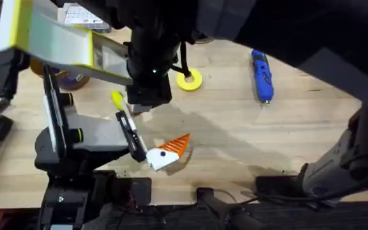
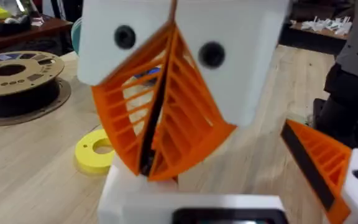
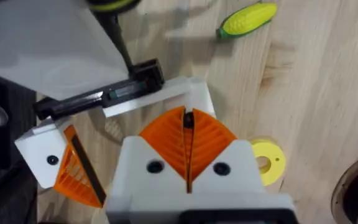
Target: Pick up the gripper from the table and insert it into the empty holder that is missing its gripper. Then pick up a screw, insert it into the mounting hole, and use the screwdriver to tighten it. Finally, clean up the table by picking up the vegetable and placing it into the bucket.
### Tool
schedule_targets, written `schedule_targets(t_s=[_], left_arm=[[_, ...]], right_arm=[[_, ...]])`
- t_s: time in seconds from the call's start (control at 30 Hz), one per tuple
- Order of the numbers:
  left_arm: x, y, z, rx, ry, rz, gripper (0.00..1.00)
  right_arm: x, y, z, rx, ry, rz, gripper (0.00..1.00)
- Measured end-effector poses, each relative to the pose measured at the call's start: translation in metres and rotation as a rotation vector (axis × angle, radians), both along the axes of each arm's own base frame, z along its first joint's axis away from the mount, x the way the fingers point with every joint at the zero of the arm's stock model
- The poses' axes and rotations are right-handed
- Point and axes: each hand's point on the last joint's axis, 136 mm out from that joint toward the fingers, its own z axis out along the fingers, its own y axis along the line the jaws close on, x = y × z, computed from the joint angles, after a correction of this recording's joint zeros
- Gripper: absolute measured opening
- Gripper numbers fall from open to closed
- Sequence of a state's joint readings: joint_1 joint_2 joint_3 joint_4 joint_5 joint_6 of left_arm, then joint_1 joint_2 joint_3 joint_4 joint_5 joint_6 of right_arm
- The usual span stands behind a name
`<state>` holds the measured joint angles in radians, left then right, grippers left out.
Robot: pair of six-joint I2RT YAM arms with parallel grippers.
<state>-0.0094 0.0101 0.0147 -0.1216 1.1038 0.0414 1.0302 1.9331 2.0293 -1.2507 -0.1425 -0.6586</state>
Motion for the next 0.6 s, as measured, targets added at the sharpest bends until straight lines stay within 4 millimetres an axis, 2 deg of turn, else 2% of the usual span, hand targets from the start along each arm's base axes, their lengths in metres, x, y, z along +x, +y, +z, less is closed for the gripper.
schedule_targets(t_s=[0.17,0.2,0.37,0.4,0.47,0.6], left_arm=[[-0.0001,-0.0001,0.0000,0.000,0.000,-0.001,0.986],[-0.0001,0.0000,0.0000,0.000,0.000,0.000,0.986],[-0.0005,-0.0002,0.0001,0.002,-0.004,-0.003,0.985],[-0.0005,-0.0003,0.0001,0.002,-0.004,-0.004,0.985],[-0.0005,-0.0003,0.0001,0.002,-0.004,-0.004,0.985],[-0.0005,-0.0003,0.0001,0.002,-0.004,-0.004,0.985]], right_arm=[[0.0000,-0.0002,-0.0001,-0.001,0.000,0.000,0.010],[0.0003,-0.0005,-0.0002,-0.002,0.000,-0.004,0.061],[0.0009,-0.0005,-0.0033,-0.012,0.000,-0.005,0.836],[0.0011,-0.0003,-0.0045,-0.015,0.000,-0.002,0.952],[0.0016,0.0000,-0.0068,-0.020,0.003,-0.002,0.993],[0.0021,-0.0001,-0.0078,-0.023,0.002,-0.003,0.996]])
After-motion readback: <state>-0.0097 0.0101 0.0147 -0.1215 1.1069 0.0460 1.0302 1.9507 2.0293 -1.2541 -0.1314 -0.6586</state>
